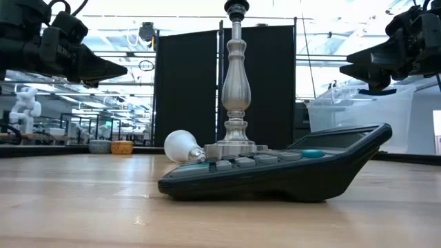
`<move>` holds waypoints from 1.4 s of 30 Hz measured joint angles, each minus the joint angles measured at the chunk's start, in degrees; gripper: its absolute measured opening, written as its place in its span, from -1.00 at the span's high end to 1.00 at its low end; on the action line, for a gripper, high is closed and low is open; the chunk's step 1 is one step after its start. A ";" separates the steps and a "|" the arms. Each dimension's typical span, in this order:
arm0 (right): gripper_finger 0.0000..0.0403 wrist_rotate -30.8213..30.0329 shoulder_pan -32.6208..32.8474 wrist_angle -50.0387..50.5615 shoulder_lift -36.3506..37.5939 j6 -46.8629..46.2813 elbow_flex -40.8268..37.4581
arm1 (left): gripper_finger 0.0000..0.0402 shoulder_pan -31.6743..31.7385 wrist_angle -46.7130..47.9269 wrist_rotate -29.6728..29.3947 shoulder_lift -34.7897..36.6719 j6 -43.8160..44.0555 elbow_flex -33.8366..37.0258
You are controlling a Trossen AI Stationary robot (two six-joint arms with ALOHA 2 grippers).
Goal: Screw lightbulb
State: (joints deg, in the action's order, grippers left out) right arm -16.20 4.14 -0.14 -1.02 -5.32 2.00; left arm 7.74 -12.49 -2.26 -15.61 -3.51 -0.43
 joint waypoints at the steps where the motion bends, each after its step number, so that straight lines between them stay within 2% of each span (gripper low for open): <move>1: -0.05 -0.01 0.02 0.00 0.00 0.00 0.02 | 1.00 0.00 -0.02 0.00 0.00 0.00 0.02; 6: -0.05 0.01 0.00 0.00 -0.01 0.01 0.00 | 1.00 -0.01 -1.73 0.00 0.00 0.34 0.02; 10: -0.05 -0.01 0.01 0.00 -0.01 0.01 0.02 | 1.00 -0.01 -6.47 -0.07 0.00 6.66 0.01; 13: -0.05 -0.01 0.00 0.00 -0.02 0.02 0.00 | 1.00 0.00 -15.99 -0.40 -0.03 10.24 0.02; 19: -0.05 -0.01 0.01 0.00 -0.01 0.00 0.02 | 1.00 0.00 -32.31 -0.86 -0.05 10.56 0.02; 21: -0.05 -0.01 0.01 0.00 0.00 0.00 0.02 | 1.00 -0.01 -33.99 -1.31 -0.11 10.42 0.02; 25: -0.05 0.01 0.02 0.00 0.00 0.00 0.02 | 1.00 0.00 -33.75 -6.21 -0.24 10.29 -0.09; 33: -0.05 -0.01 0.02 0.00 0.00 0.00 0.02 | 1.00 0.00 -39.10 -6.54 -2.89 10.47 -0.70; 35: -0.05 0.01 0.02 0.00 0.00 0.00 0.02 | 1.00 0.00 -38.98 -4.71 -4.27 8.29 -2.83; 37: -0.05 0.00 0.01 0.00 0.00 0.02 0.02 | 1.00 0.00 -37.87 0.02 -6.50 5.83 -6.11; 40: -0.05 0.01 0.00 0.00 0.00 0.01 0.02 | 1.00 -0.03 -32.28 7.05 -11.36 2.43 -12.25; 42: -0.05 -0.01 0.00 0.00 0.00 0.02 0.02 | 1.00 -0.03 -27.61 8.66 -14.99 -0.26 -16.16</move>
State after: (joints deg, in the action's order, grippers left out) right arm -16.21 4.15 -0.14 -1.02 -5.31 2.02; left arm 7.72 -40.10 6.40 -30.60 -3.77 -16.58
